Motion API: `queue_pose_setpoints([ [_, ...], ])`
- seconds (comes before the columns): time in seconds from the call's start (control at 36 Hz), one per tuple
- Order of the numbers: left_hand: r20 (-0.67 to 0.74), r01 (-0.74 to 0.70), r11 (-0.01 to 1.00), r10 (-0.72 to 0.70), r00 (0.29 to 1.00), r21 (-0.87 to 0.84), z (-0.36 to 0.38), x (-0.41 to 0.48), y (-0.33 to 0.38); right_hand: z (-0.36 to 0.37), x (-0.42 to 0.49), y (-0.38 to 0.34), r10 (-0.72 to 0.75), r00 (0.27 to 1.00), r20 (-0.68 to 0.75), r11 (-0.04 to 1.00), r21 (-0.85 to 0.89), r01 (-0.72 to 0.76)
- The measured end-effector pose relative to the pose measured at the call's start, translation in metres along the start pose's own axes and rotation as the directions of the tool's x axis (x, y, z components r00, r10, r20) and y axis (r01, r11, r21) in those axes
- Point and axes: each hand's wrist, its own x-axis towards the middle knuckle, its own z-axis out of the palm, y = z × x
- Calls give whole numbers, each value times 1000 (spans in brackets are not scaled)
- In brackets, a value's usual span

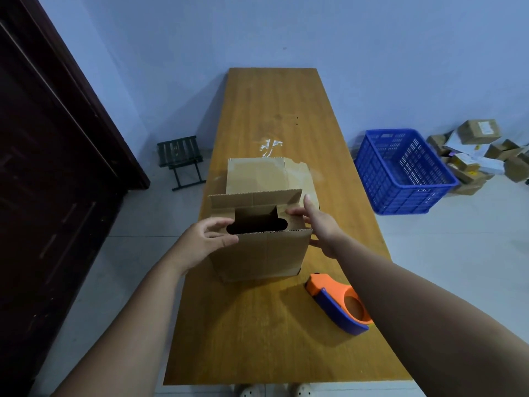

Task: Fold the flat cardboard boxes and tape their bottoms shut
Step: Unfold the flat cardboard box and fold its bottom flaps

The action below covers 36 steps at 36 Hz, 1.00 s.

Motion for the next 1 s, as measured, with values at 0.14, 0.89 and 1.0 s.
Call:
queue_pose_setpoints([
  [0.14,-191,-16,985,-17,981,-171,6,3,-17,-1,-1,7,-28,999,21,1000,6,28],
  [0.89,-473,40,983,-121,873,-177,37,19,-24,3,5,13,-218,974,61,960,-167,226],
  [1.0,-467,21,981,-111,877,-194,38,17,-24,4,6,14,-245,969,33,953,-176,247],
])
